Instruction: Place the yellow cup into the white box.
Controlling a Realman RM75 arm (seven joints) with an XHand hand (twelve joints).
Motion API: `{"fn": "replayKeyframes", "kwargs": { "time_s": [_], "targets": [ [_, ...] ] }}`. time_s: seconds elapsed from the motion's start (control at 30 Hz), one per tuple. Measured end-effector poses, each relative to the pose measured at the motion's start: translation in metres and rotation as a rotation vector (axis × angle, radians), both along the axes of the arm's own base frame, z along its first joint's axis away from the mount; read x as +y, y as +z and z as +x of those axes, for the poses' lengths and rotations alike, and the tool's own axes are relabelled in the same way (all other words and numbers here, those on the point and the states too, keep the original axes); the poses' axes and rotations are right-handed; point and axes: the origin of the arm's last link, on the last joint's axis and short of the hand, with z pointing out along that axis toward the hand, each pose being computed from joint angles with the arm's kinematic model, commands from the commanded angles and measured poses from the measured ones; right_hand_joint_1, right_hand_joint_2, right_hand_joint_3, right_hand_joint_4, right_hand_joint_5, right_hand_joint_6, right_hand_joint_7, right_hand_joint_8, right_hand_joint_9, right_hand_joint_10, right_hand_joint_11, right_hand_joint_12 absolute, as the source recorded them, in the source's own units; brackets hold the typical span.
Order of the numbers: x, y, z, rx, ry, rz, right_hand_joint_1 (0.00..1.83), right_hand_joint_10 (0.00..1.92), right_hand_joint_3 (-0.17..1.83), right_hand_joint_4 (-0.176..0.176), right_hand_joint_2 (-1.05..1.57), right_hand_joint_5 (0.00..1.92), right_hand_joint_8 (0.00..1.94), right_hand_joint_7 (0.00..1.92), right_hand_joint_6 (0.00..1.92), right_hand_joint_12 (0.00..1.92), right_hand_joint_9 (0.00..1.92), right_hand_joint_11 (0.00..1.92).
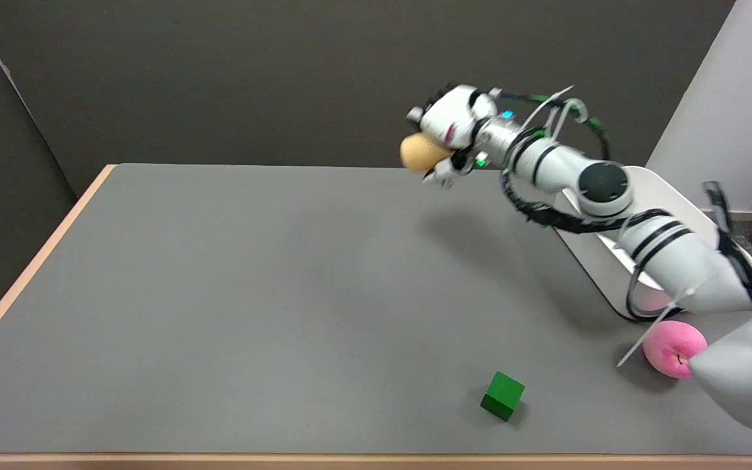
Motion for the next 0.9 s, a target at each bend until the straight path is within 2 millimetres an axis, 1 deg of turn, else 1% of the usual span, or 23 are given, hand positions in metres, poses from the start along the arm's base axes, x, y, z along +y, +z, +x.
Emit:
{"fn": "replayKeyframes", "kwargs": {
  "time_s": [0.03,0.07,0.2,0.23,0.33,0.43,0.6,0.7,0.73,0.77,0.9],
  "targets": [
    [0.001,0.003,0.004,0.003,0.013,-0.01,1.19,1.36,0.36,-0.176,1.09,0.68,1.49,0.74,1.47,1.76,0.87,0.76],
    [0.004,0.013,0.014,0.009,0.048,-0.036,1.19,1.36,0.36,-0.176,1.09,0.69,1.49,0.74,1.47,1.76,0.87,0.76],
    [0.016,0.039,0.031,0.01,0.116,-0.112,1.19,1.36,0.37,-0.176,1.09,0.69,1.49,0.74,1.47,1.76,0.87,0.76],
    [0.019,0.045,0.032,0.007,0.125,-0.128,1.19,1.36,0.37,-0.176,1.09,0.69,1.49,0.74,1.47,1.77,0.87,0.76],
    [0.033,0.069,0.033,-0.009,0.154,-0.206,1.19,1.37,0.37,-0.176,1.09,0.69,1.49,0.74,1.46,1.79,0.87,0.76],
    [0.05,0.093,0.026,-0.03,0.161,-0.284,1.19,1.37,0.37,-0.176,1.09,0.69,1.49,0.74,1.47,1.8,0.87,0.75],
    [0.082,0.128,0.003,-0.061,0.145,-0.414,1.19,1.37,0.37,-0.176,1.09,0.69,1.49,0.74,1.47,1.81,0.87,0.75],
    [0.108,0.15,-0.018,-0.076,0.113,-0.499,1.19,1.37,0.37,-0.176,1.09,0.69,1.49,0.74,1.47,1.81,0.87,0.75],
    [0.113,0.153,-0.021,-0.078,0.107,-0.513,1.19,1.37,0.37,-0.176,1.09,0.69,1.49,0.74,1.47,1.81,0.87,0.75],
    [0.123,0.161,-0.029,-0.084,0.092,-0.542,1.19,1.37,0.37,-0.176,1.08,0.69,1.49,0.74,1.47,1.81,0.87,0.75],
    [0.155,0.183,-0.043,-0.098,0.064,-0.628,1.19,1.38,0.38,-0.176,1.08,0.69,1.49,0.74,1.47,1.81,0.87,0.75]
  ]
}}
